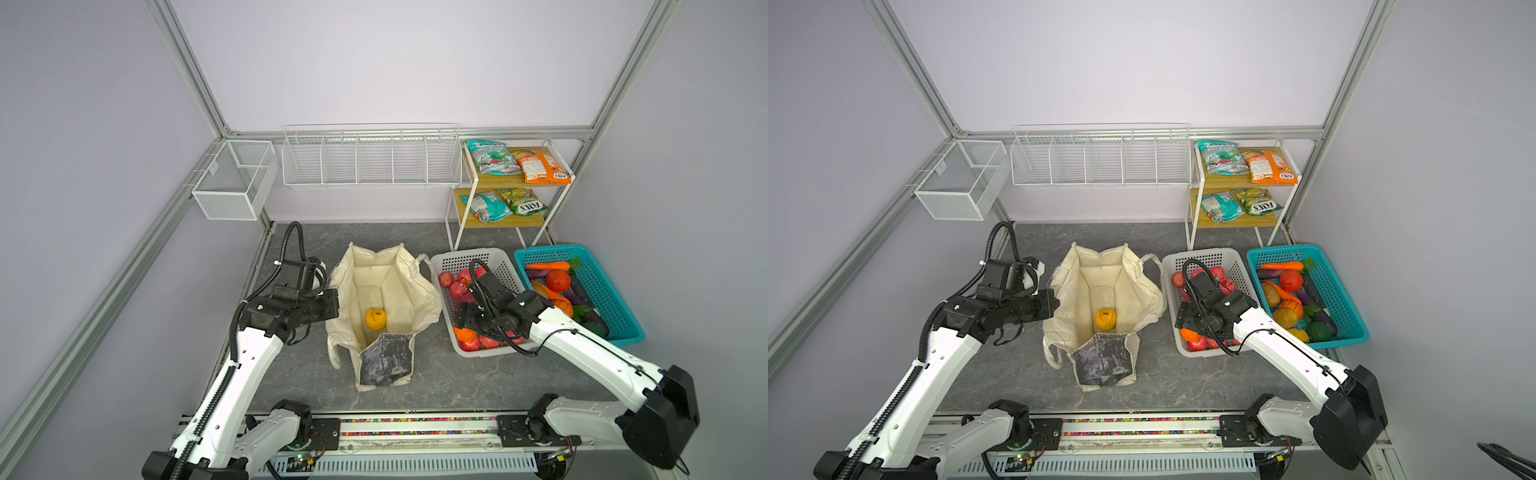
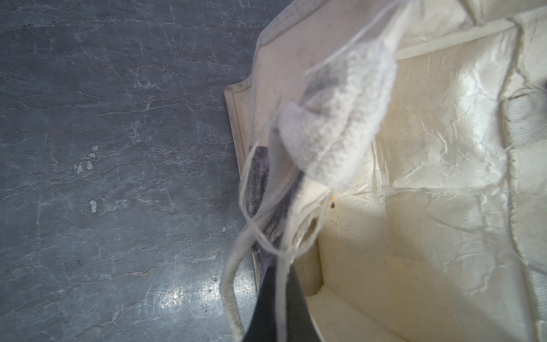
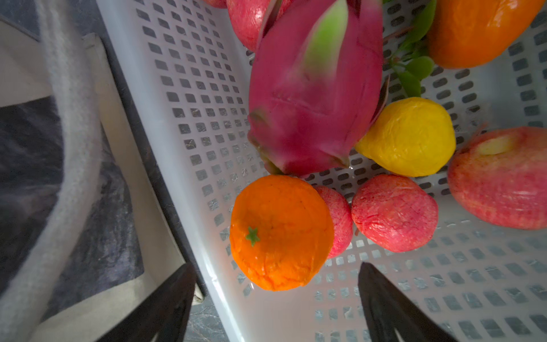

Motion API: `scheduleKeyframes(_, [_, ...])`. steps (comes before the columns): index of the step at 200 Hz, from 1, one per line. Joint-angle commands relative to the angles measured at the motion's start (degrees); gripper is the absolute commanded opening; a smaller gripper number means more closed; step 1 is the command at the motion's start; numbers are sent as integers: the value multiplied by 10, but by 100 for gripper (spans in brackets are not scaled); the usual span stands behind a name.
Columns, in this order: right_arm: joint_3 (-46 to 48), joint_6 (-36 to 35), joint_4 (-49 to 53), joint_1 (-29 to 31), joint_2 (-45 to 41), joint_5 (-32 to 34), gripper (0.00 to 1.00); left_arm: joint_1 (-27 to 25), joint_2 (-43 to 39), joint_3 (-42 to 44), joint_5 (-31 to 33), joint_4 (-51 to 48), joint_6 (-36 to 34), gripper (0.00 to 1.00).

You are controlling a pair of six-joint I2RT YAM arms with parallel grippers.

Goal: Place the food into the grocery bag and tie it
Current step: 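Move the right gripper over the white basket above the orange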

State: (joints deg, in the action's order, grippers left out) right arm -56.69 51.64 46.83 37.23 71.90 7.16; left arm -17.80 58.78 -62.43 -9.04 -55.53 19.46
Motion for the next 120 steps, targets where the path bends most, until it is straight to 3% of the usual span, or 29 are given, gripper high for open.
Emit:
scheduleKeyframes(1, [15,19,-26,-8,12,-14,89,-4,-7,8,-4,-17,1,0])
scheduleKeyframes(120, [47,38,-51,-20,35,-22,89,-4,-3,15,-5,-9,0,0])
